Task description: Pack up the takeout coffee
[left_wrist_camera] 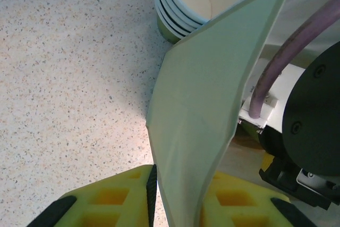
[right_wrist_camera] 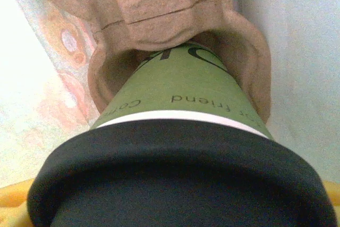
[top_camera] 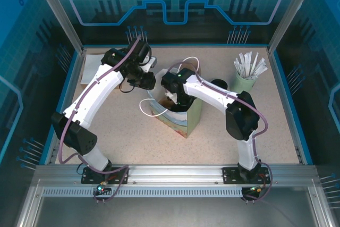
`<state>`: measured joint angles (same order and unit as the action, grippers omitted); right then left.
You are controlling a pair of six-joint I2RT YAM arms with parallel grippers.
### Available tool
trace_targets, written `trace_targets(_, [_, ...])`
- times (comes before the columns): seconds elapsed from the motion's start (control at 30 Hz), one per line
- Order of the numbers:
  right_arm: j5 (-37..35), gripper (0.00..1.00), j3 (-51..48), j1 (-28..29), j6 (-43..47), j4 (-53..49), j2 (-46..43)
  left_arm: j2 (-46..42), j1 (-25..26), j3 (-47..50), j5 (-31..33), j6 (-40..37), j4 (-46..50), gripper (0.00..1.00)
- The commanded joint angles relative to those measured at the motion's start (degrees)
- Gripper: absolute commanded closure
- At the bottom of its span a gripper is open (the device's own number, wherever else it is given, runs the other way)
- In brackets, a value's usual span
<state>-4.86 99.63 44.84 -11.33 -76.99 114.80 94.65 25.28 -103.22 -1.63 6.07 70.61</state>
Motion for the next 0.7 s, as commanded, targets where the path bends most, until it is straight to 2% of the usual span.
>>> trace_targets(0.0, [1.35,0.16,-2.05,-0.65,0.69,0.95,1.48,-0.34,0.3,0.94,1.27,-0.05,0.23,0.74])
trace_targets(0.23, [1.34,0.13,-2.49,-0.72,0.79,1.49,0.91,-0.34,0.3,1.33,1.09,0.07,0.14,0.73])
trace_targets(0.43, [1.51,0.05,-1.68,-0.72,0.45,1.62,-0.48,-0.45,0.3,1.48,1.07,-0.08,-0.03,0.72])
trace_targets(0.67, [1.87,0.0,0.46,-0.75,0.17,0.7,-1.99,-0.67,0.3,1.28,0.15,0.26,-0.07,0.79])
